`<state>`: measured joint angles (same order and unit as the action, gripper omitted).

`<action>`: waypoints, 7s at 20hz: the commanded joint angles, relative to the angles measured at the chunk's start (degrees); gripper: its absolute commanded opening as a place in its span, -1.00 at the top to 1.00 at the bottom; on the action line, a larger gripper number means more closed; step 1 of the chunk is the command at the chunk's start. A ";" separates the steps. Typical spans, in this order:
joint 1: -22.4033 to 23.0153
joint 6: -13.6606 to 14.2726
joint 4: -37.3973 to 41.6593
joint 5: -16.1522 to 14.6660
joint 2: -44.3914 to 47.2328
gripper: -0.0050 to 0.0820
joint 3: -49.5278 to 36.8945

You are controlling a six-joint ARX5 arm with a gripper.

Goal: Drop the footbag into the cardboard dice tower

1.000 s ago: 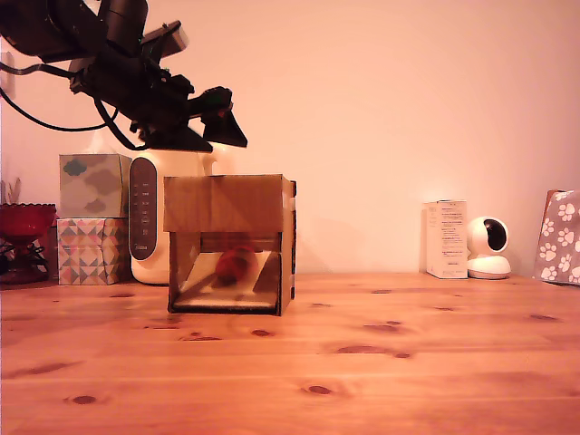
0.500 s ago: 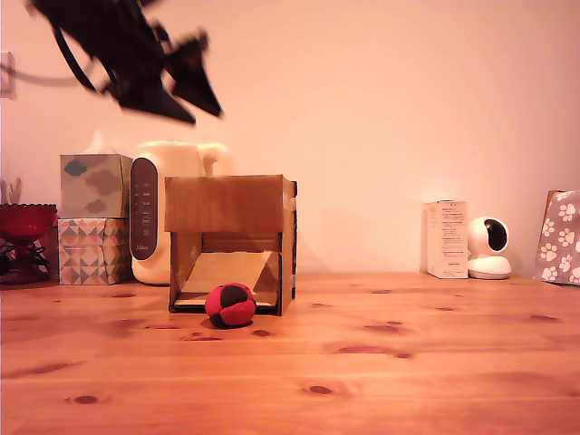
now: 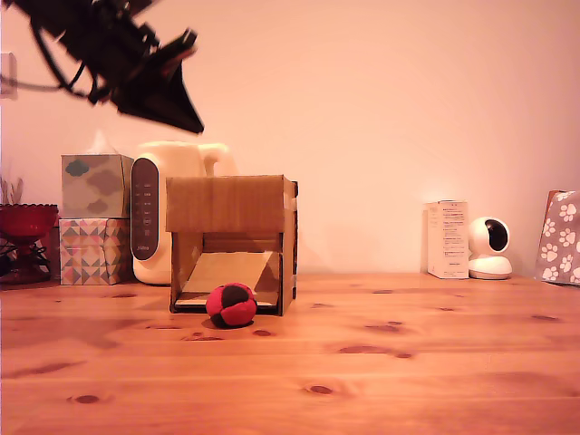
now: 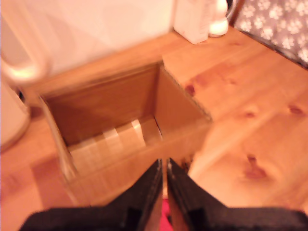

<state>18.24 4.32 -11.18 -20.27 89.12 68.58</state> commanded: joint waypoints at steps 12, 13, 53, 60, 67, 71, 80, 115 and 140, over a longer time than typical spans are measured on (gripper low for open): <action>0.15 -4.59 22.03 -3.74 -15.89 0.93 -35.56; 0.15 -5.05 23.30 -3.72 -15.89 0.93 -37.35; 4.63 -3.85 52.59 -0.17 26.67 -0.83 -20.04; 4.52 -3.78 45.24 0.92 30.58 -0.45 -14.51; 4.37 -2.80 43.67 0.98 30.42 0.55 -14.43; 4.37 -2.82 39.52 -0.46 27.85 0.56 -14.38; 4.37 -6.19 19.17 -2.27 11.80 0.56 -14.38; 0.90 -3.87 33.42 5.51 17.94 0.55 6.69; 1.05 -2.73 4.96 4.44 5.75 0.93 6.97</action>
<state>19.09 1.02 -5.50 -15.53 93.45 75.96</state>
